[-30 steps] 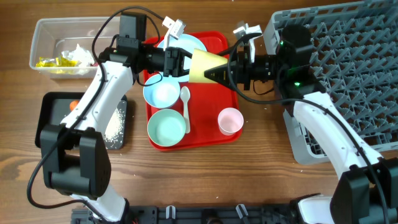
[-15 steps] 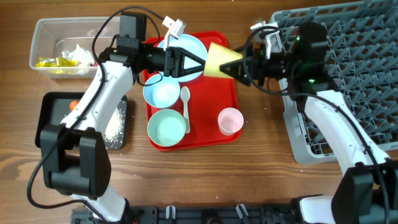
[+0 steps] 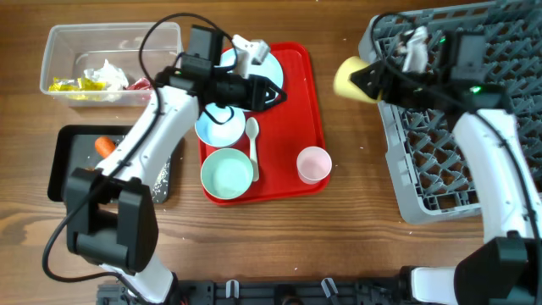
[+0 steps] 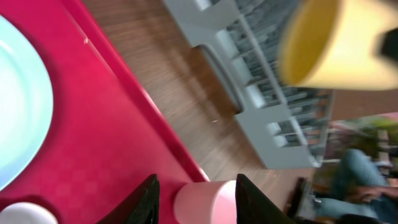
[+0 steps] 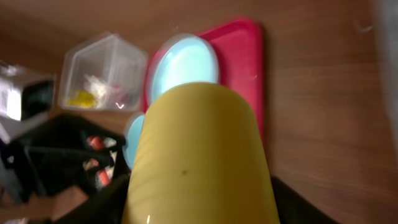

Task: Sort waste into correct bins and load items into the dishwasher rack
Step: 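Carry the yellow cup with the right gripper into the grey dish rack, then grasp the pink cup with the left gripper and pass it to the right gripper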

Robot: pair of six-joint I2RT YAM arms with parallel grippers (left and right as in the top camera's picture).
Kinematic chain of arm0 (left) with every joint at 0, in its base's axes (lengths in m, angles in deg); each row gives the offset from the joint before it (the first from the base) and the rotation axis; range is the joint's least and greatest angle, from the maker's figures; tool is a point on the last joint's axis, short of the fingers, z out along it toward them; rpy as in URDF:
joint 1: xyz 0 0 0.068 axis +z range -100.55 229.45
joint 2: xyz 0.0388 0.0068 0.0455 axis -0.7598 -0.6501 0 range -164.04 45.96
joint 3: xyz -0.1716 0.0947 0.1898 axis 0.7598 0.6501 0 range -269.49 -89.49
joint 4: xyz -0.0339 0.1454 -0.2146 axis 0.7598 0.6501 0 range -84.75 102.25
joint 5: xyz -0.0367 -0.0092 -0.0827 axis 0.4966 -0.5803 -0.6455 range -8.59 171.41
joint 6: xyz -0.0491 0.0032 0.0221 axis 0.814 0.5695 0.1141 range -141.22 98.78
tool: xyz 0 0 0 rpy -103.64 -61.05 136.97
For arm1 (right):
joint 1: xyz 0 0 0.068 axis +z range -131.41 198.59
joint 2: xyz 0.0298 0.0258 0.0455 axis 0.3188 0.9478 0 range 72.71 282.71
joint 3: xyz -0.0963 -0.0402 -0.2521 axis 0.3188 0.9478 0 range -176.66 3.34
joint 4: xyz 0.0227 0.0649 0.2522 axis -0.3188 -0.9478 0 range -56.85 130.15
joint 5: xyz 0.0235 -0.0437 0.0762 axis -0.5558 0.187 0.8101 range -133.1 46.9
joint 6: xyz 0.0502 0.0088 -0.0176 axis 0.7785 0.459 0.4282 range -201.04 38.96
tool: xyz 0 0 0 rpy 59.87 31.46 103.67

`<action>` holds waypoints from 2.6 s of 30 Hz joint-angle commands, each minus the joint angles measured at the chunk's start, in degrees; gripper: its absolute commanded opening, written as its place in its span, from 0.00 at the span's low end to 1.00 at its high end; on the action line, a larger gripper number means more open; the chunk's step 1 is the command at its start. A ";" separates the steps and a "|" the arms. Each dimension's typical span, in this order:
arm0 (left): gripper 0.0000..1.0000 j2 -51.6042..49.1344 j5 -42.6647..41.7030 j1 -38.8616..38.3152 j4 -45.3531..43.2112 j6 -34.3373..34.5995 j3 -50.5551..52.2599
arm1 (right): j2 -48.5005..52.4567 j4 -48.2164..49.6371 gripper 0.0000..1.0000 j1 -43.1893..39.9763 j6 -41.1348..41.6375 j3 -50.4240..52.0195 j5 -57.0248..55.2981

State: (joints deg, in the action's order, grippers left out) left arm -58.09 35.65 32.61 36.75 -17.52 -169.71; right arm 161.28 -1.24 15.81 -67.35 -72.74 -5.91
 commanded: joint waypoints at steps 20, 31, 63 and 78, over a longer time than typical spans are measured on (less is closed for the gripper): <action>0.35 -7.41 28.55 -8.46 0.50 -0.26 -0.66 | 1.14 -34.45 0.43 -26.99 -3.23 -8.59 -36.33; 0.36 -7.41 28.72 -8.46 1.81 -0.26 -0.61 | 10.84 -33.11 0.45 -21.16 -3.02 -8.59 -38.10; 0.75 -2.32 30.42 -20.46 14.97 -4.79 -0.57 | -3.56 -28.57 1.00 0.42 -3.04 -13.07 -36.96; 0.04 1.42 29.31 -16.72 15.87 5.95 -4.57 | -3.56 -27.93 1.00 0.42 -3.65 -12.46 -30.80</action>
State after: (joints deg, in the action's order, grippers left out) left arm -63.05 70.79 13.68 52.82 -14.17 -171.18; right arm 157.24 -29.46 15.94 -70.47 -85.41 -40.59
